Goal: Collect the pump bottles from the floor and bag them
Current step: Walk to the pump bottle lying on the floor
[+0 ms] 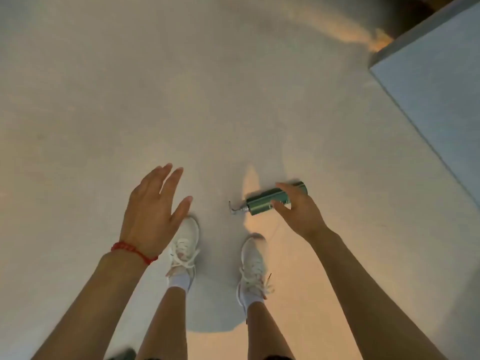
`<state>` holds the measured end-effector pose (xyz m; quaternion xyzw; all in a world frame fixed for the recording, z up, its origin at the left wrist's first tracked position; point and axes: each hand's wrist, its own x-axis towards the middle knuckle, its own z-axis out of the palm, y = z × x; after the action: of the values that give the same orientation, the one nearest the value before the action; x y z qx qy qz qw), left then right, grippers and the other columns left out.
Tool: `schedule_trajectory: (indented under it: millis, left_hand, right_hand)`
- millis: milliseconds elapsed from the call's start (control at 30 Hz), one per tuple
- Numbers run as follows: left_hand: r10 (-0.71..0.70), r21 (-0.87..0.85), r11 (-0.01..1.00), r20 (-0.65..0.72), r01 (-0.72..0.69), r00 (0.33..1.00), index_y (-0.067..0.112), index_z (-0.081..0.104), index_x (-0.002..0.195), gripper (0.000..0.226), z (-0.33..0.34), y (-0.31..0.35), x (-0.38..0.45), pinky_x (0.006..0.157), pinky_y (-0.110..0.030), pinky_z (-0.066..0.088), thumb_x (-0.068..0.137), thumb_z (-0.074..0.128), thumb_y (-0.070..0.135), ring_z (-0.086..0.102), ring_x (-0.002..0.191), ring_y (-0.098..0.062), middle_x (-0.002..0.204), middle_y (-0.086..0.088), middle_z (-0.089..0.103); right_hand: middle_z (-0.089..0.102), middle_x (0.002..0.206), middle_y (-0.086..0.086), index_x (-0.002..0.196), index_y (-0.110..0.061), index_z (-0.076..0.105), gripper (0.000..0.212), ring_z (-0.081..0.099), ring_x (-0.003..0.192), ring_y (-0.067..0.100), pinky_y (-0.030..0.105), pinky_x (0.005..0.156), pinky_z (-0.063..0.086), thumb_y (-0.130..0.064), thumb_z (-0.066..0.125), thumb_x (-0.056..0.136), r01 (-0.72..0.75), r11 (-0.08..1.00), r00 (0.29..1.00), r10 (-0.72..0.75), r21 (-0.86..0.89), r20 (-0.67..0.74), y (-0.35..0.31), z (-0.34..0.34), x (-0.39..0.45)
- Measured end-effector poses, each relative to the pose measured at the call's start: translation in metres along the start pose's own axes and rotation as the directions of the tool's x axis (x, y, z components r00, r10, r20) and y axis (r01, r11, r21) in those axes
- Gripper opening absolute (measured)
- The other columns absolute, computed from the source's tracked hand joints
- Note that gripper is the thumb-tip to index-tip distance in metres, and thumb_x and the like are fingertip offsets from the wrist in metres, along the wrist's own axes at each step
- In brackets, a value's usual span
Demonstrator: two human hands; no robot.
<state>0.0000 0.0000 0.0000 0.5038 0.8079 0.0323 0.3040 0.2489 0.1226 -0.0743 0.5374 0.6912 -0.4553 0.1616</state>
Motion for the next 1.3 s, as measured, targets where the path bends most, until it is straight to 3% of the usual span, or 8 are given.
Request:
schedule_trajectory:
  millis: [333, 500, 567, 633, 700, 767, 933, 1300]
  left_hand:
    - [-0.048, 0.036, 0.998, 0.085, 0.046, 0.995, 0.002, 0.042, 0.130, 0.064, 0.127, -0.049, 0.033, 0.098, -0.055, 0.037, 0.085, 0.029, 0.045, 0.040, 0.126, -0.042, 0.135, -0.025, 0.045]
    - [-0.073, 0.041, 0.997, 0.130, 0.068, 0.989, 0.003, 0.042, 0.131, 0.064, 0.146, -0.058, 0.029, 0.098, -0.054, 0.037, 0.085, 0.030, 0.045, 0.040, 0.126, -0.041, 0.136, -0.025, 0.045]
    - [-0.077, 0.034, 0.997, 0.136, 0.073, 0.988, 0.003, 0.042, 0.131, 0.060, 0.147, -0.057, 0.029, 0.099, -0.054, 0.037, 0.086, 0.035, 0.042, 0.040, 0.127, -0.040, 0.136, -0.024, 0.045]
    - [-0.088, 0.017, 0.996, 0.130, 0.087, 0.988, 0.004, 0.042, 0.131, 0.057, 0.143, -0.054, 0.029, 0.099, -0.053, 0.036, 0.086, 0.040, 0.038, 0.039, 0.128, -0.039, 0.137, -0.023, 0.045]
    - [-0.096, 0.000, 0.995, 0.121, 0.097, 0.988, 0.004, 0.042, 0.132, 0.056, 0.132, -0.050, 0.028, 0.100, -0.053, 0.036, 0.085, 0.042, 0.036, 0.039, 0.128, -0.039, 0.137, -0.023, 0.045]
    - [-0.095, -0.010, 0.995, 0.111, 0.097, 0.989, 0.004, 0.043, 0.131, 0.056, 0.113, -0.043, 0.027, 0.100, -0.053, 0.036, 0.085, 0.042, 0.035, 0.040, 0.127, -0.039, 0.136, -0.023, 0.046]
    - [-0.102, -0.045, 0.993, 0.075, 0.106, 0.992, 0.004, 0.044, 0.130, 0.056, 0.031, -0.016, 0.021, 0.099, -0.053, 0.037, 0.085, 0.042, 0.036, 0.041, 0.127, -0.039, 0.135, -0.023, 0.047]
    - [-0.047, -0.091, 0.995, -0.117, 0.036, 0.992, 0.006, 0.047, 0.128, 0.075, -0.231, 0.016, 0.002, 0.096, -0.048, 0.041, 0.089, 0.009, 0.057, 0.045, 0.124, -0.036, 0.133, -0.020, 0.051]
  right_hand:
    - [0.053, 0.132, 0.007, 0.129, -0.017, 0.047, 0.055, 0.045, 0.122, 0.027, 0.034, 0.105, 0.025, -0.021, 0.065, 0.077, 0.335, 0.831, 0.923, -0.195, -0.444, 0.332, 0.089, 0.099, 0.113]
    - [0.057, 0.123, 0.004, 0.123, -0.022, 0.050, 0.059, 0.047, 0.114, 0.026, 0.037, 0.099, 0.031, -0.033, 0.070, 0.069, 0.341, 0.818, 0.929, -0.217, -0.463, 0.300, 0.105, 0.119, 0.133]
    - [0.064, 0.112, 0.004, 0.116, -0.022, 0.057, 0.056, 0.054, 0.104, 0.025, 0.035, 0.091, 0.039, -0.037, 0.073, 0.066, 0.241, 0.895, 0.961, -0.167, -0.375, 0.218, 0.103, 0.117, 0.132]
    - [0.069, 0.095, -0.002, 0.105, -0.023, 0.064, 0.045, 0.063, 0.086, 0.017, 0.027, 0.077, 0.051, -0.035, 0.077, 0.064, 0.028, 0.999, 0.988, -0.024, -0.026, 0.152, 0.093, 0.108, 0.125]
    - [0.071, 0.081, -0.008, 0.090, -0.028, 0.067, 0.027, 0.067, 0.070, 0.010, 0.018, 0.061, 0.053, -0.026, 0.078, 0.066, -0.127, 0.911, 0.986, 0.073, 0.393, 0.152, 0.077, 0.096, 0.113]
    - [0.073, 0.073, -0.009, 0.082, -0.029, 0.068, 0.018, 0.068, 0.064, 0.006, 0.014, 0.053, 0.050, -0.021, 0.076, 0.069, -0.163, 0.790, 0.985, 0.093, 0.591, 0.148, 0.057, 0.082, 0.098]
    - [0.074, 0.076, -0.010, 0.088, -0.026, 0.068, 0.016, 0.068, 0.070, 0.006, 0.016, 0.059, 0.052, -0.024, 0.071, 0.072, -0.162, 0.649, 0.987, 0.103, 0.744, 0.125, -0.023, 0.026, 0.046]
    - [0.074, 0.080, -0.004, 0.091, -0.026, 0.071, 0.027, 0.068, 0.074, 0.012, 0.026, 0.065, 0.051, -0.041, 0.071, 0.068, 0.044, 0.617, 0.994, 0.053, 0.786, -0.097, -0.254, -0.157, -0.056]
